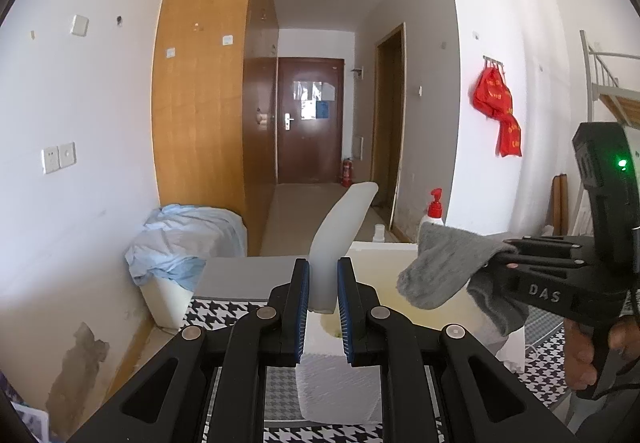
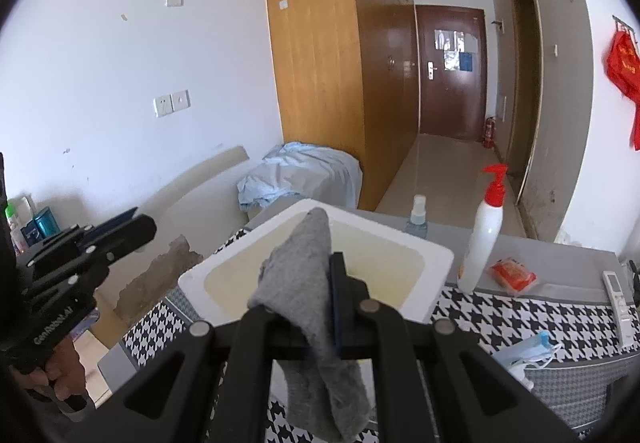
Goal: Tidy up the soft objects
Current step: 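Carry the tissues and grey sock over the white foam box with both tools, then open the right tool to drop the grey sock into the box, then open the left tool to drop the tissues into the box, then withdraw both tools from the box toward the remaining tissues and mask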
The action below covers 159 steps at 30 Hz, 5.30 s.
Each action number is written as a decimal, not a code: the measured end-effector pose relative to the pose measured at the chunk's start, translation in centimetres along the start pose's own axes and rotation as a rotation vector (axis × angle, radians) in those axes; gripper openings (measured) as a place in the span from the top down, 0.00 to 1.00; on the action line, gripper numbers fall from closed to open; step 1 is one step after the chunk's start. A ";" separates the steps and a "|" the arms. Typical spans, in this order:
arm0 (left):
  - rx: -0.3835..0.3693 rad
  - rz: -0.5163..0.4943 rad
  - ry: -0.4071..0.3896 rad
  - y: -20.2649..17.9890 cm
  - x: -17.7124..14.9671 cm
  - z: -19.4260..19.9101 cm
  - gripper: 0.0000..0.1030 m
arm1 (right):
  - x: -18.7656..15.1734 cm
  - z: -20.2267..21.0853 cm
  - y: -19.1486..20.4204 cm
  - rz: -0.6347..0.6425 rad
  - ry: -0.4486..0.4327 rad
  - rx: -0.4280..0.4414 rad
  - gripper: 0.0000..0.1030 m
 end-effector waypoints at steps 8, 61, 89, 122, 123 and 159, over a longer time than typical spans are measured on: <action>0.003 0.012 0.003 0.1 -0.2 0.0 0.85 | 0.4 -2.0 0.7 0.015 0.046 -0.008 0.90; -0.046 -0.027 0.030 -1.2 0.0 -1.5 0.85 | -2.5 1.9 0.1 0.051 -0.016 -0.087 0.06; -0.099 -0.066 0.091 -4.6 0.8 -4.9 0.83 | -5.2 4.8 -5.0 -0.058 -0.057 -0.152 0.06; -0.058 -0.057 0.034 -7.0 1.3 -2.8 0.01 | -8.1 9.1 -7.6 -0.150 -0.118 -0.164 0.06; -0.059 -0.059 0.031 -7.1 1.3 -2.5 0.01 | -8.2 9.4 -7.5 -0.150 -0.122 -0.167 0.06; -0.152 -0.139 -0.056 -11.3 -1.4 3.7 0.01 | -12.0 15.6 -6.5 -0.151 -0.223 -0.236 0.06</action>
Point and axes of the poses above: each gripper's, at about its wrist camera, not at the fingertips, and z roughly against the way its jaws point, y to its left, x to its top, the point moved 5 cm from there along -z, roughly the way its jaws point, and after that the axes turned 15 degrees about y, right-handed, at the moved point
